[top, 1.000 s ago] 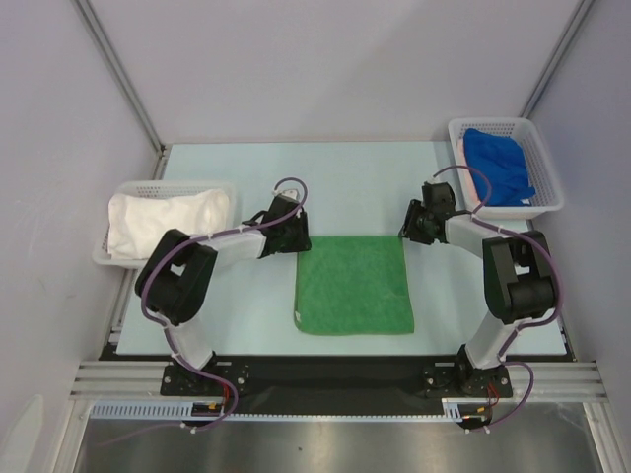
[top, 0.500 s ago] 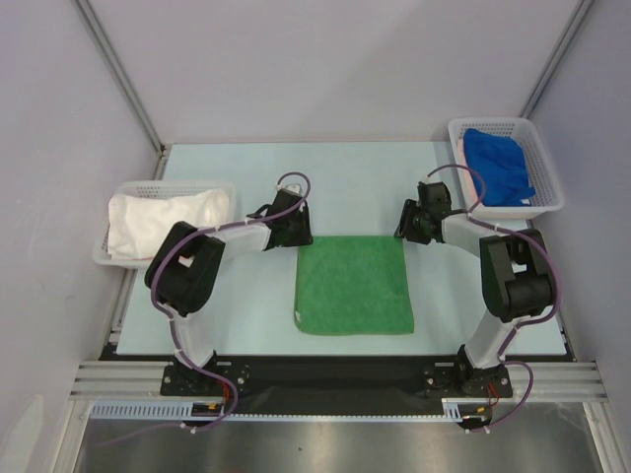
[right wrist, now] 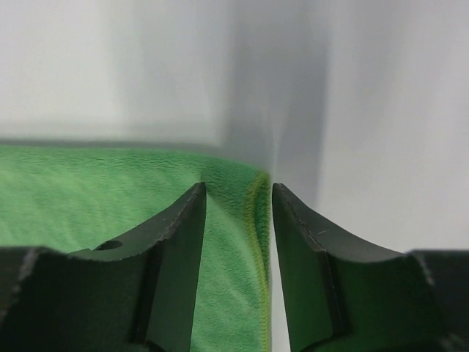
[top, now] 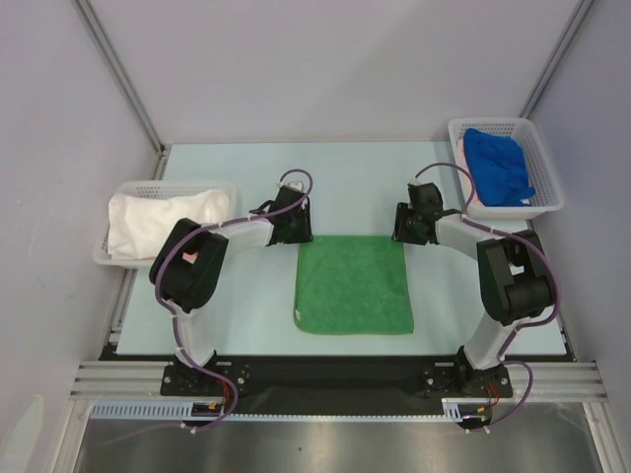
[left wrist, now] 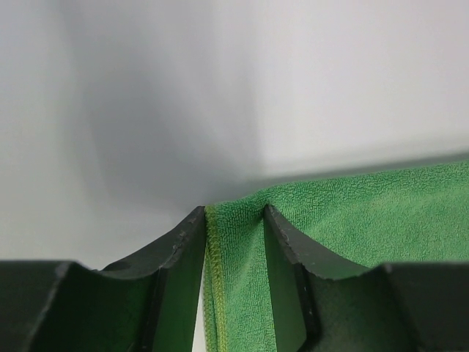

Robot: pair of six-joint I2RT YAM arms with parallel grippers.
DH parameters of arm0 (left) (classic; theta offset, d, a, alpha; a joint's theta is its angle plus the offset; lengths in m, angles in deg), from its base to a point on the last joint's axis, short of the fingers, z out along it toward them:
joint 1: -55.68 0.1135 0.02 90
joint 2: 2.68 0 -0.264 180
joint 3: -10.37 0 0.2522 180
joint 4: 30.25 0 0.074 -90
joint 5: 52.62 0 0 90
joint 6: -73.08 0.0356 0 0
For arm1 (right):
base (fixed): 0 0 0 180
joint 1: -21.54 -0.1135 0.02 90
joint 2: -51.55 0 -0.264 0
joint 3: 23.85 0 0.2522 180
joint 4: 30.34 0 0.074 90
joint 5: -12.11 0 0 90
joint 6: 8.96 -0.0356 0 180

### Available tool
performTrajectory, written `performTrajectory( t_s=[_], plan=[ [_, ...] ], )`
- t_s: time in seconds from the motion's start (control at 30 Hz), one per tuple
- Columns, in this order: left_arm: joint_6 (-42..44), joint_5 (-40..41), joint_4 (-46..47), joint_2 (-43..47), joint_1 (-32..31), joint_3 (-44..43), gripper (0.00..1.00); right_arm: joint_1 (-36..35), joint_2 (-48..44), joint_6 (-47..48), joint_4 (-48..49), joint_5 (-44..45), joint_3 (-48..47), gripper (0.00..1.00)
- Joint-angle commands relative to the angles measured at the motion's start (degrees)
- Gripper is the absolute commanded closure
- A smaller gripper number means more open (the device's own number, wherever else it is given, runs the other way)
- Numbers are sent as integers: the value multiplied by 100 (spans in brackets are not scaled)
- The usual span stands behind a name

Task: Fold and stack the towels
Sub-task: Fold the towel

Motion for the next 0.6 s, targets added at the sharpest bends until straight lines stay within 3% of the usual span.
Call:
performTrajectory(
  t_s=[0.0, 0.2, 0.3, 0.53, 0.57],
  plan=[
    [170, 148, -322, -267, 76, -80, 57, -24, 261, 246, -237, 441, -234, 54],
    [241, 174, -471, -381, 67, -299, 58, -121, 657, 299, -361, 741, -576, 60],
    [276, 174, -523, -399, 67, -369, 59, -200, 806, 307, -396, 785, -734, 69],
    [311, 25, -463, -373, 76, -387, 71, -288, 789, 299, -466, 811, -735, 93],
    [328, -1, -462, -373, 76, -405, 79, -288, 798, 290, -466, 811, -761, 97]
  ],
)
